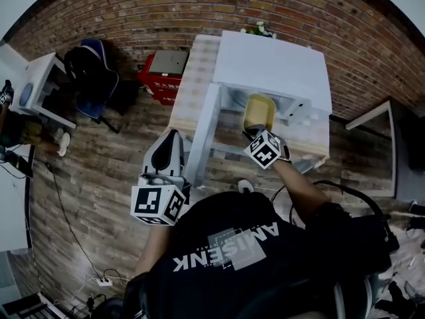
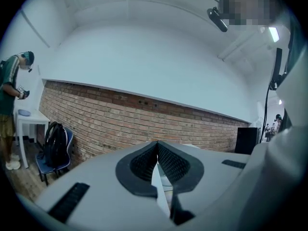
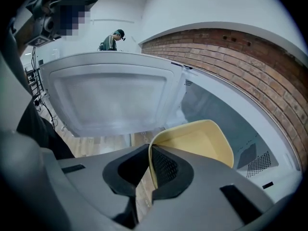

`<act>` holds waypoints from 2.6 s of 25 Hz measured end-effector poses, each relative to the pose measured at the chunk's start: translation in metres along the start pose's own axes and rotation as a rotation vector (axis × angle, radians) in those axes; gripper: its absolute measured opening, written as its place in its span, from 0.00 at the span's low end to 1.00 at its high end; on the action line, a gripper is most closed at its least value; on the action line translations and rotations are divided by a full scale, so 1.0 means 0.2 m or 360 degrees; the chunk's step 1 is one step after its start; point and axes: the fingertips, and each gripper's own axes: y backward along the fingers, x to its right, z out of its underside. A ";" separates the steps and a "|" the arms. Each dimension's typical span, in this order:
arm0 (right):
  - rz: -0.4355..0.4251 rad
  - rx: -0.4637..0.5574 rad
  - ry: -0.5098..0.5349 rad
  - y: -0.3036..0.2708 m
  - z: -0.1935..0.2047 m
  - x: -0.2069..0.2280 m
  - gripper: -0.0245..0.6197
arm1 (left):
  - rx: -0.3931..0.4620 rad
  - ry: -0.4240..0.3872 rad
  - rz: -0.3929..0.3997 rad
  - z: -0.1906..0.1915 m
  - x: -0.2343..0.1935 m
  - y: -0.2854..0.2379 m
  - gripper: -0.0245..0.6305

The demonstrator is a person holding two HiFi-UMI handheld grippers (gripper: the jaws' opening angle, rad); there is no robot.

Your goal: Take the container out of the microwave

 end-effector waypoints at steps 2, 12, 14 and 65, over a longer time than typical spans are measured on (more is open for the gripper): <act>0.0013 0.0014 -0.0003 0.04 -0.02 -0.03 0.12 | -0.0001 0.0001 0.0016 0.00 -0.02 0.02 0.06; 0.0075 0.0131 -0.0037 0.32 -0.14 -0.21 0.12 | -0.0010 -0.0034 0.0170 -0.03 0.00 0.10 0.06; 0.0082 0.0162 -0.0045 0.39 -0.17 -0.25 0.12 | -0.0014 -0.0079 0.0189 -0.03 0.01 0.12 0.06; 0.0664 0.0838 -0.0328 1.71 -0.28 0.00 0.12 | 0.0108 -0.0208 0.0250 -0.18 0.42 0.08 0.06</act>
